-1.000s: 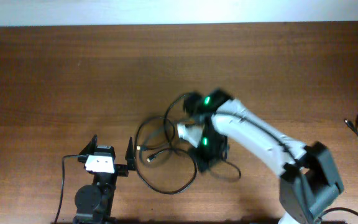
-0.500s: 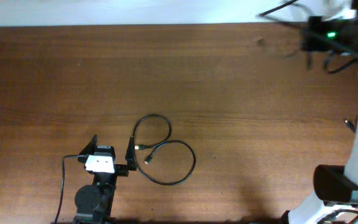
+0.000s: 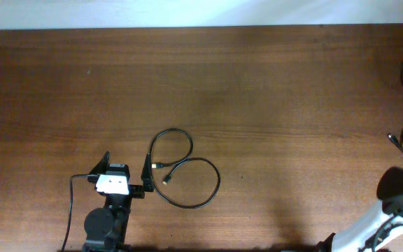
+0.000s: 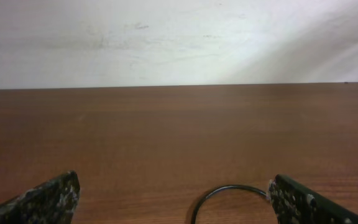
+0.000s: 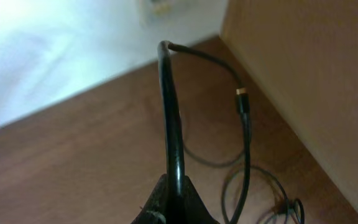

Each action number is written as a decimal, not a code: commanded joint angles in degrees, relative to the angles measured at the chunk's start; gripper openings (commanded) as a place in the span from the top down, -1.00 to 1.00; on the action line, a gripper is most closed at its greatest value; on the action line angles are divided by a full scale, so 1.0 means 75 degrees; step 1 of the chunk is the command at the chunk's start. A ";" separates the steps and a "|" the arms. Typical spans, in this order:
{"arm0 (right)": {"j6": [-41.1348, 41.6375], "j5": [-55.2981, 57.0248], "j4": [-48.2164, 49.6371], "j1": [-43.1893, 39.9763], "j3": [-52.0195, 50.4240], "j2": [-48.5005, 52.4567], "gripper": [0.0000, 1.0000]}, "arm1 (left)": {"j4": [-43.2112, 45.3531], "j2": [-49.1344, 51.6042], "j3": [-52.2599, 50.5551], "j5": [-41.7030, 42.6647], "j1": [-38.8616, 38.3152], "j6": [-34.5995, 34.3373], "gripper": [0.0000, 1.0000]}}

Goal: Untangle cables
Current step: 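Carry the second cable rightward with the right gripper and drop it, then move the right gripper back toward the remaining cable loop, then lower the right gripper and grasp the remaining black cable loop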

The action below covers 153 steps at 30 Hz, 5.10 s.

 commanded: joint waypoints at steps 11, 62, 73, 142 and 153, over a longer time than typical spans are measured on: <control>0.0041 0.0125 -0.0041 -0.1005 0.0044 0.3034 -0.50 | -0.0041 -0.0038 -0.0015 0.0029 0.0047 0.0114 -0.98; -0.2279 -0.3133 -0.3617 0.5662 -0.3515 0.1262 -0.83 | -0.0041 -0.0038 -0.0015 0.0029 0.0047 0.0114 -0.97; -0.2317 -0.4762 -0.2241 0.6009 -0.5931 0.0731 -0.86 | -0.0041 -0.0038 -0.0015 0.0029 0.0047 0.0114 -0.97; 0.3532 -0.0446 0.1973 0.9387 -0.8107 0.0793 0.03 | -0.0041 -0.0038 -0.0015 0.0032 0.0047 0.0114 -0.97; 0.4042 -0.0216 0.2063 0.9524 -0.8107 0.0799 0.49 | -0.0041 -0.0038 -0.0015 0.0029 0.0047 0.0114 -0.97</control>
